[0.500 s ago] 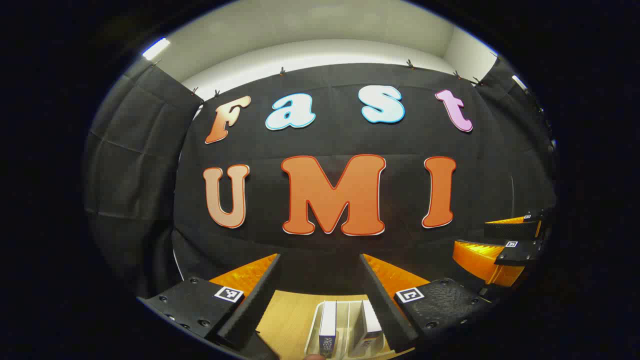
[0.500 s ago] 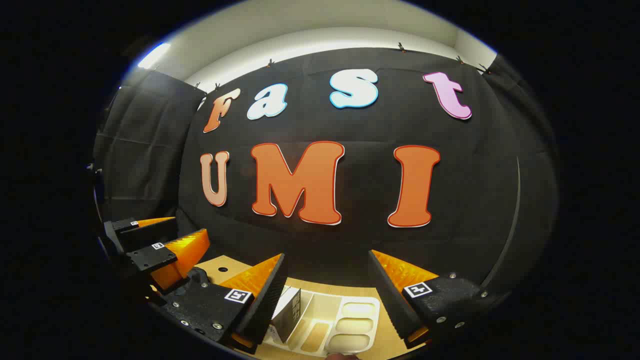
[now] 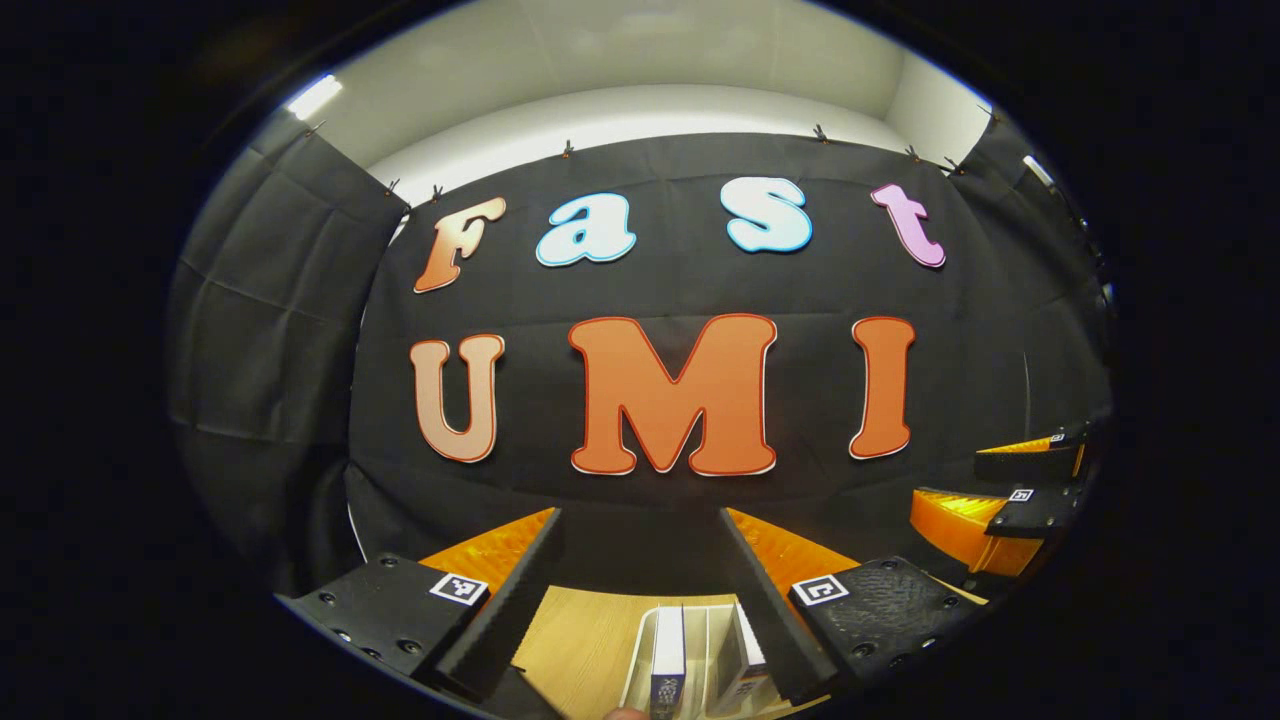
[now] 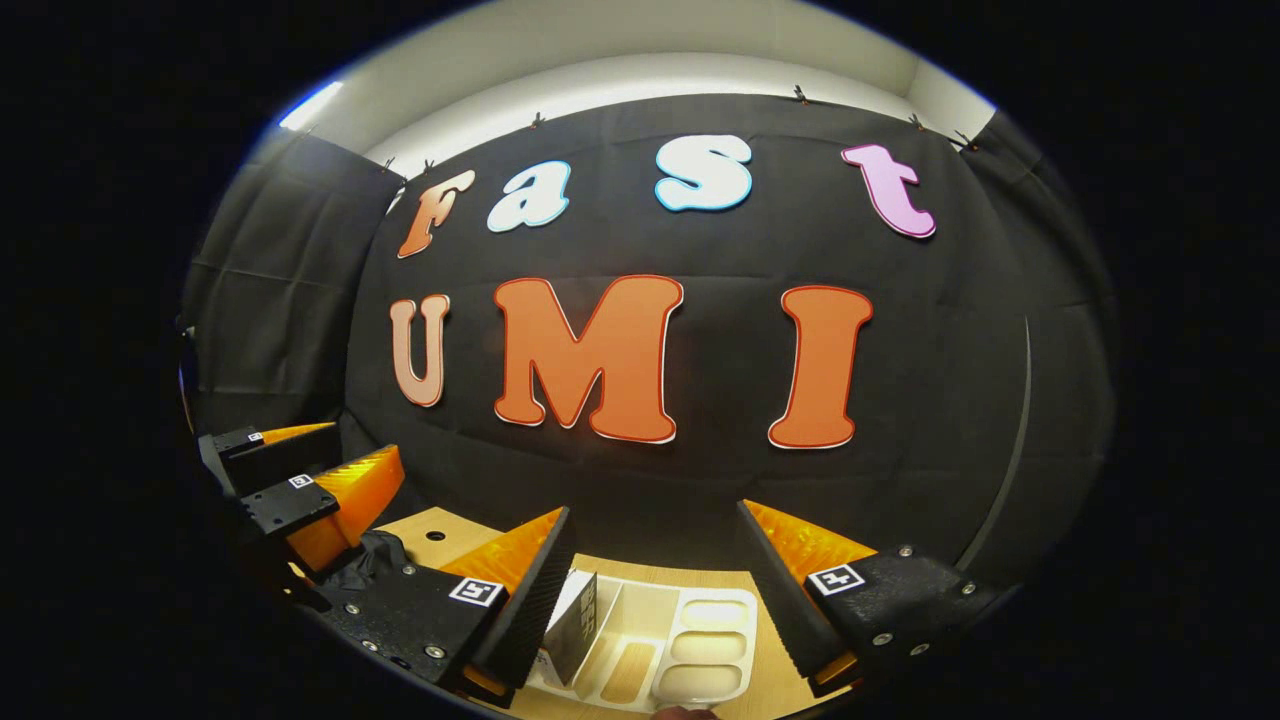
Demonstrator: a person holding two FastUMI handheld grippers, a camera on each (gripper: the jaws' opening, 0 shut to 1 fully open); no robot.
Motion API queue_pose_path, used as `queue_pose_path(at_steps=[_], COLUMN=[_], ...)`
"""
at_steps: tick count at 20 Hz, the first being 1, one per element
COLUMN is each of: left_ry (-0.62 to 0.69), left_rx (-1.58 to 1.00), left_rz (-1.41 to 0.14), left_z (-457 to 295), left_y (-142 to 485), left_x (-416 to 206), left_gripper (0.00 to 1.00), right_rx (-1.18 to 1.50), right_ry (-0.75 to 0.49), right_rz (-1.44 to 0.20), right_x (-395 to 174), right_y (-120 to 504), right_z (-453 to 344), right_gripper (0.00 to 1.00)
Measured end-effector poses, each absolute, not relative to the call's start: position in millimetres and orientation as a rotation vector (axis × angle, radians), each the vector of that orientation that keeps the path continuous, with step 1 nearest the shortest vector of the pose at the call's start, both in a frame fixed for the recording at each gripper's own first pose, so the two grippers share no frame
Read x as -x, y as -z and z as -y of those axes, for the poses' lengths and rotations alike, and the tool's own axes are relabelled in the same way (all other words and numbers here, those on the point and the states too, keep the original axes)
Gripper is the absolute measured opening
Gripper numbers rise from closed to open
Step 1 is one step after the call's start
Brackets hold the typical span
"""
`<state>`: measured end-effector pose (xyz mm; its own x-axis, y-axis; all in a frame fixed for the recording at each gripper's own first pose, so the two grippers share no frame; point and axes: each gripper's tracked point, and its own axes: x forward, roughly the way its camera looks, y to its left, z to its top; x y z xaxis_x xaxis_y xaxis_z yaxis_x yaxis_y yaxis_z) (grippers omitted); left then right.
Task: Open the schoolbag, grab two books from the bookshelf and put them into the schoolbag.
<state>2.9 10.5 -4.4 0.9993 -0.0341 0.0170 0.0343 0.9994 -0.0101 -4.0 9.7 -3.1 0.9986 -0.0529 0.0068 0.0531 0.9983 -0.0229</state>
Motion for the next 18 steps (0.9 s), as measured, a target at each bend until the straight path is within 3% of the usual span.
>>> queue_pose_path(at_steps=[10, 18], left_ry=[0.108, 0.096], left_rx=[0.011, -0.005], left_rz=[0.020, 0.018], left_z=[-31.8, -46.7], left_y=[8.3, 9.1], left_x=[-17.5, -20.9], left_gripper=[0.94, 0.95], right_rx=[0.010, 0.023], right_ry=[0.138, 0.165], right_rz=[0.001, -0.015], right_x=[13.4, 15.4], right_y=[-3.0, 0.4], right_z=[-31.8, -36.8], right_gripper=[0.94, 0.94])
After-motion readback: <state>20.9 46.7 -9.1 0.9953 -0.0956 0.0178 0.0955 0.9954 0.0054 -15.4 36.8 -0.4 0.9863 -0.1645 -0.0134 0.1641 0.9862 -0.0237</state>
